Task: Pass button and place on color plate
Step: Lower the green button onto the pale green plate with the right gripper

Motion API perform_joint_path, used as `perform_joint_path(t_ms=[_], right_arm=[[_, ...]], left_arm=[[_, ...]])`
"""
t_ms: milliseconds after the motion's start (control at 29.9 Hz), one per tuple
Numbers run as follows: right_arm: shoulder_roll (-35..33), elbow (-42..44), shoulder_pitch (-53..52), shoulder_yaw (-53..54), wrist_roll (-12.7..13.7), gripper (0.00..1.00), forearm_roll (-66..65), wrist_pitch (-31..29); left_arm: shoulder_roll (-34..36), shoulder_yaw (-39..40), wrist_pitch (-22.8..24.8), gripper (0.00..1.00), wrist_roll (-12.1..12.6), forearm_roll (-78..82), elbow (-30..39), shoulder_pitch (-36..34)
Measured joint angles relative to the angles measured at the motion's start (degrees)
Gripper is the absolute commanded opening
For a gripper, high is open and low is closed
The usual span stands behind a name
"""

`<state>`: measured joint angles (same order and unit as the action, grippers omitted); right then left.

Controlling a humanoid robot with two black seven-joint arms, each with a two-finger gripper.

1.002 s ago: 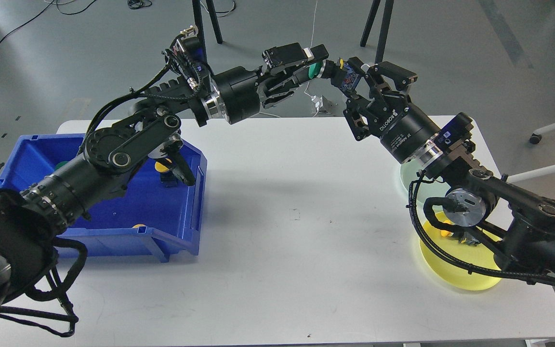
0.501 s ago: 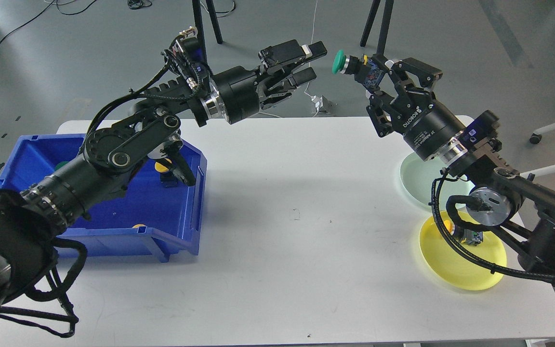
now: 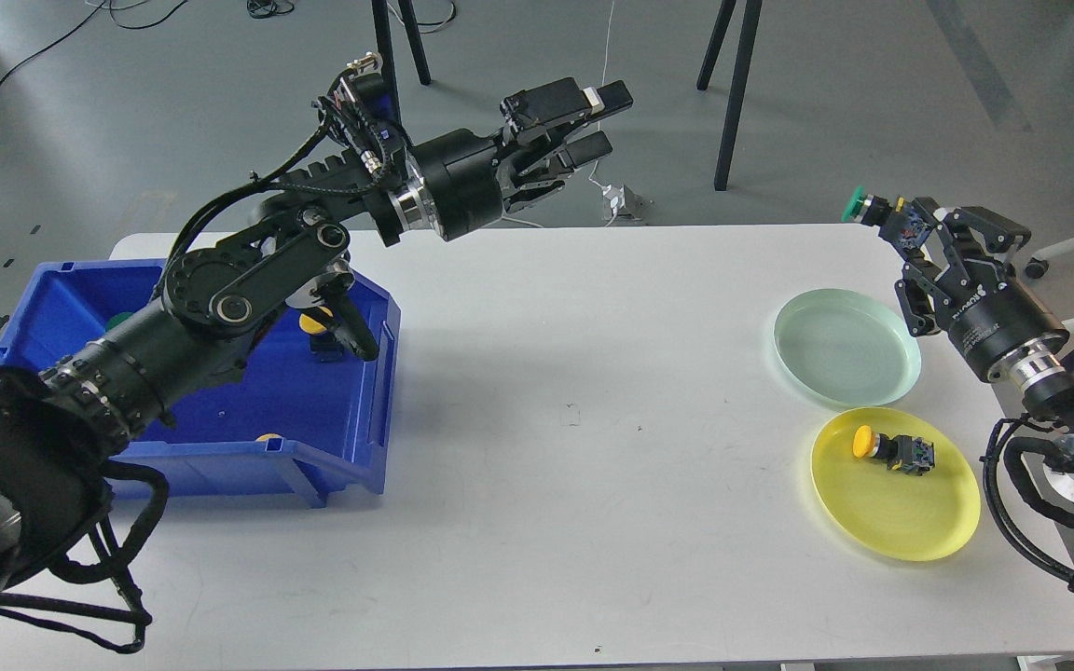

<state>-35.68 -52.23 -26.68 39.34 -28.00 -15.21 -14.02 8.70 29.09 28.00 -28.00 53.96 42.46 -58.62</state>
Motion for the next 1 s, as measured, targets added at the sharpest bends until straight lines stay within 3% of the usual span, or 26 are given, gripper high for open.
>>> perform_joint_path(t_ms=[501, 869, 1002], right_arm=[[10.8, 20.3, -0.2, -3.8, 0.0, 0.24, -0.3, -1.0], [13.9, 23.9, -1.0, -4.3, 0.0, 0.25, -0.3, -1.0], [14.6, 23.9, -1.7, -4.3, 0.0, 0.32, -0.3, -1.0]], left_arm=[[0.0, 0.0, 0.0, 0.77, 0.0, -0.1, 0.0, 0.2], [0.0, -0.1, 0.0, 0.77, 0.0, 0.0, 0.0, 0.2], [-0.1, -0.1, 0.0, 0.77, 0.0, 0.0, 0.0, 0.2]])
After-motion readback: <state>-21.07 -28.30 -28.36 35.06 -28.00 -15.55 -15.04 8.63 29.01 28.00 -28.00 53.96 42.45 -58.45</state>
